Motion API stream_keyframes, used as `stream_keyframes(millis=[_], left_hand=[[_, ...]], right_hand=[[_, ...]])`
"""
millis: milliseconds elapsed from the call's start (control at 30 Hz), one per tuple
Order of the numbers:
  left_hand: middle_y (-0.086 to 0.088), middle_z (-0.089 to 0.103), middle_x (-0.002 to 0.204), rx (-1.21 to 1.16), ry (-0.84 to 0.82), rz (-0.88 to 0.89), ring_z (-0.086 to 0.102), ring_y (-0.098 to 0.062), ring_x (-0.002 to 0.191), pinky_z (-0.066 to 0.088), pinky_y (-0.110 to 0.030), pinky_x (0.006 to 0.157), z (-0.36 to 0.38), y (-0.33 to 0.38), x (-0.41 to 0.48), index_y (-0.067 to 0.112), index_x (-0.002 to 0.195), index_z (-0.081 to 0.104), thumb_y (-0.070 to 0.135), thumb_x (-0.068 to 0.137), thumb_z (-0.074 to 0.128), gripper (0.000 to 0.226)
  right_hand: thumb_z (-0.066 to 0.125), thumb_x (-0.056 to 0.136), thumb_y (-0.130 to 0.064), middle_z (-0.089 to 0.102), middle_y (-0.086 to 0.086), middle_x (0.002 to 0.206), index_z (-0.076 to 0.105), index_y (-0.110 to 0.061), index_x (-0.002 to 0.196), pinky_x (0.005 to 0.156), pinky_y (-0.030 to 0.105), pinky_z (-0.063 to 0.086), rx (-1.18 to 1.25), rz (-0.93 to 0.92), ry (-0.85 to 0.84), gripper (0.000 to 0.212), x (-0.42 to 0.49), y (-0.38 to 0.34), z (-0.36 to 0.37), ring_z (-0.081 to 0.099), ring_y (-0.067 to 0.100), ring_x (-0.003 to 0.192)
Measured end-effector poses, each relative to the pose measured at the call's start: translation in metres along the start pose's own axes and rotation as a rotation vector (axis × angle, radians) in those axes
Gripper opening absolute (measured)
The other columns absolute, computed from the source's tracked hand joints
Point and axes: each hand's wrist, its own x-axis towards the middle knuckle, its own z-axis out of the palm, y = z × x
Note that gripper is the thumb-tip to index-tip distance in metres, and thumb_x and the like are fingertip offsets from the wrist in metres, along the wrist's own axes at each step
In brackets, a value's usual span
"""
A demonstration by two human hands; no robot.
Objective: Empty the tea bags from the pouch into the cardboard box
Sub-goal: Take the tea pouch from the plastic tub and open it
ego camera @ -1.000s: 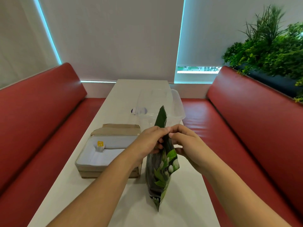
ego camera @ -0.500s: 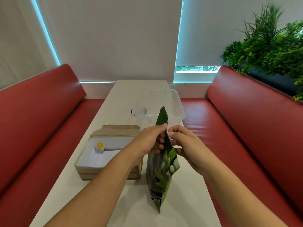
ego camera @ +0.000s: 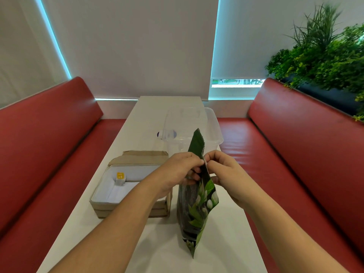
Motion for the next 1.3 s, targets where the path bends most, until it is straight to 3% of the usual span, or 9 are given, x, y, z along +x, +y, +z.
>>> stream_keyframes(millis=[200, 600, 767, 933, 1100, 1200, 1300], left_hand=[[-0.006, 0.06, 0.079, 0.016, 0.001, -0.014, 0.06, -0.017, 0.072, 0.056, -0.031, 0.07, -0.0028, 0.0, 0.0026, 0.012, 0.085, 0.064, 0.032, 0.089, 0.058, 0.021], [-0.005, 0.058, 0.075, 0.006, -0.001, -0.039, 0.058, -0.017, 0.07, 0.055, -0.037, 0.079, -0.0048, 0.002, 0.0013, 0.01, 0.083, 0.061, 0.025, 0.089, 0.053, 0.018], [-0.006, 0.059, 0.074, 0.019, 0.0, -0.05, 0.058, -0.018, 0.071, 0.055, -0.038, 0.081, -0.0041, 0.0046, 0.0014, 0.009, 0.078, 0.061, 0.021, 0.087, 0.05, 0.018], [-0.002, 0.058, 0.068, 0.045, 0.015, -0.027, 0.059, -0.019, 0.073, 0.056, -0.044, 0.086, -0.0032, 0.0039, 0.0012, 0.015, 0.071, 0.06, 0.014, 0.086, 0.051, 0.017], [-0.007, 0.06, 0.075, 0.025, 0.008, -0.047, 0.06, -0.02, 0.074, 0.056, -0.039, 0.081, -0.0026, 0.0061, 0.0011, 0.008, 0.082, 0.062, 0.023, 0.087, 0.053, 0.019], [-0.008, 0.061, 0.078, 0.035, -0.009, -0.04, 0.062, -0.021, 0.076, 0.058, -0.038, 0.08, -0.0032, 0.0055, 0.0012, 0.008, 0.089, 0.065, 0.028, 0.088, 0.056, 0.022], [-0.006, 0.059, 0.073, 0.03, -0.009, -0.029, 0.06, -0.021, 0.075, 0.057, -0.043, 0.083, -0.0045, 0.0057, 0.0005, 0.01, 0.082, 0.063, 0.023, 0.089, 0.054, 0.018]], right_hand=[[0.044, 0.095, -0.013, 0.056, 0.004, 0.08, 0.06, -0.01, 0.092, 0.064, 0.024, 0.047, 0.043, 0.014, -0.011, 0.016, 0.0001, 0.0001, 0.0007, 0.054, 0.012, 0.073], [0.048, 0.095, -0.014, 0.052, -0.002, 0.073, 0.057, -0.01, 0.093, 0.061, 0.019, 0.045, 0.094, 0.023, -0.035, 0.01, -0.0033, -0.004, 0.0025, 0.052, 0.007, 0.067], [0.046, 0.093, -0.011, 0.053, -0.001, 0.074, 0.057, -0.015, 0.084, 0.06, 0.019, 0.045, 0.067, 0.028, -0.041, 0.015, -0.0024, -0.0052, 0.0024, 0.052, 0.009, 0.068], [0.045, 0.091, -0.009, 0.053, 0.0, 0.076, 0.057, -0.017, 0.081, 0.063, 0.024, 0.045, 0.055, 0.026, -0.031, 0.018, -0.0004, -0.0047, 0.002, 0.051, 0.013, 0.072], [0.053, 0.082, -0.019, 0.057, 0.004, 0.078, 0.06, -0.013, 0.085, 0.07, 0.031, 0.05, -0.001, 0.011, -0.042, 0.01, 0.0029, -0.0043, -0.0004, 0.056, 0.018, 0.076], [0.052, 0.088, -0.007, 0.059, 0.005, 0.082, 0.06, -0.006, 0.095, 0.069, 0.025, 0.052, -0.013, 0.005, -0.058, 0.011, 0.0029, -0.0047, -0.0035, 0.059, 0.015, 0.076], [0.054, 0.089, -0.006, 0.06, 0.002, 0.082, 0.062, -0.007, 0.095, 0.065, 0.018, 0.048, -0.04, -0.013, -0.073, 0.01, 0.0028, -0.0038, -0.0051, 0.059, 0.01, 0.072]])
